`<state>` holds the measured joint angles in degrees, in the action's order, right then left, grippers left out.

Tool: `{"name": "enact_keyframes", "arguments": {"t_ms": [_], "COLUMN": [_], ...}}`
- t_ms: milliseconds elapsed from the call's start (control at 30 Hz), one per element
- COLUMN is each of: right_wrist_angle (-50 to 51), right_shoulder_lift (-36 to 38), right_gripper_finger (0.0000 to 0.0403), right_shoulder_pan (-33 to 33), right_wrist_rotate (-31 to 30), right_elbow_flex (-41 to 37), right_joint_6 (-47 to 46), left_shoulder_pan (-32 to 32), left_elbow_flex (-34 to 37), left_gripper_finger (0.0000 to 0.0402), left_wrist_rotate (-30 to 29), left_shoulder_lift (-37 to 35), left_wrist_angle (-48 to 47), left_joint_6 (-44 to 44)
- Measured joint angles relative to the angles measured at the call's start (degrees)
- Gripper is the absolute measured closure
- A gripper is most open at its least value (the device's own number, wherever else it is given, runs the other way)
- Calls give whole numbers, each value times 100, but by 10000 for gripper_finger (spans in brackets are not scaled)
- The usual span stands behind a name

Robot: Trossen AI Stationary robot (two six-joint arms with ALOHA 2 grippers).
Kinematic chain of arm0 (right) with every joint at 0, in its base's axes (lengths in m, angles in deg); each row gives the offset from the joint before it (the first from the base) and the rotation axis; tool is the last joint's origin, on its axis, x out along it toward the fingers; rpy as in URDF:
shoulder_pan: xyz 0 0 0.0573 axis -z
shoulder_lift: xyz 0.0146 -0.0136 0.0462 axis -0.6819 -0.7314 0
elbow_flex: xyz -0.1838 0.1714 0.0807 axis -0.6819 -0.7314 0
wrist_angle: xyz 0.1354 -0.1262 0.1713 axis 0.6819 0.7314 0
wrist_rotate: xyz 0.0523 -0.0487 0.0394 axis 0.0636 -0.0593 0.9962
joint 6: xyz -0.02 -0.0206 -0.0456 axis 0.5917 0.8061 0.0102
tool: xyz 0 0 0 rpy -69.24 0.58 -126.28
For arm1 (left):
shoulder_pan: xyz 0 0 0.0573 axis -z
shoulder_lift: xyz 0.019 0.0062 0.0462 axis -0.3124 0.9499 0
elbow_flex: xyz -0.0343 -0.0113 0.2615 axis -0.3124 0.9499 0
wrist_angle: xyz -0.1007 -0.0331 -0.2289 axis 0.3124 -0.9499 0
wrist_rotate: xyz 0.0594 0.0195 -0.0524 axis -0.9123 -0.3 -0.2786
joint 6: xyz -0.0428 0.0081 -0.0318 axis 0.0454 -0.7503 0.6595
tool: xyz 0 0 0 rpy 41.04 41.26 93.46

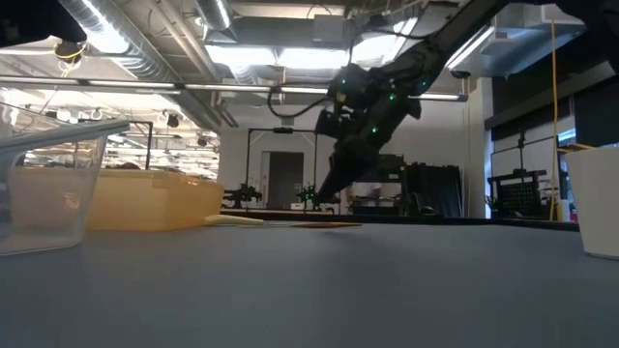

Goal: Sort silverware by color (type)
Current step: Put the gold knife into the white bin

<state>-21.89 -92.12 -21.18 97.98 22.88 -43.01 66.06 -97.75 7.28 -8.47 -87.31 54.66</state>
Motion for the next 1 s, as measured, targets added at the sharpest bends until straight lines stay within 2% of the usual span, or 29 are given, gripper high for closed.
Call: {"name": "enact_keyframes", "arguments": {"t_ms": [433,567,1000], "right_wrist_angle": [-60,-104,-45], "right_shoulder_lift": [-461,-517,-660], "right_gripper_finger": [265,265,268], "right_shoulder_pan": [-1,-4,-43], "right_wrist_rotate": [-202,-463,-594], "right_elbow_flex": [0,0,20], "right_joint_6": [4,9,11], "left_shoulder_pan": [0,0,0], "left_elbow_flex": [0,0,-2], "left_gripper_finger": [241,241,241], "left_wrist_rotate": [0,0,-9], "left_shoulder_lift": [0,0,0], "left_wrist_angle": [6,7,9], "left_joint_6": [1,2,2]}}
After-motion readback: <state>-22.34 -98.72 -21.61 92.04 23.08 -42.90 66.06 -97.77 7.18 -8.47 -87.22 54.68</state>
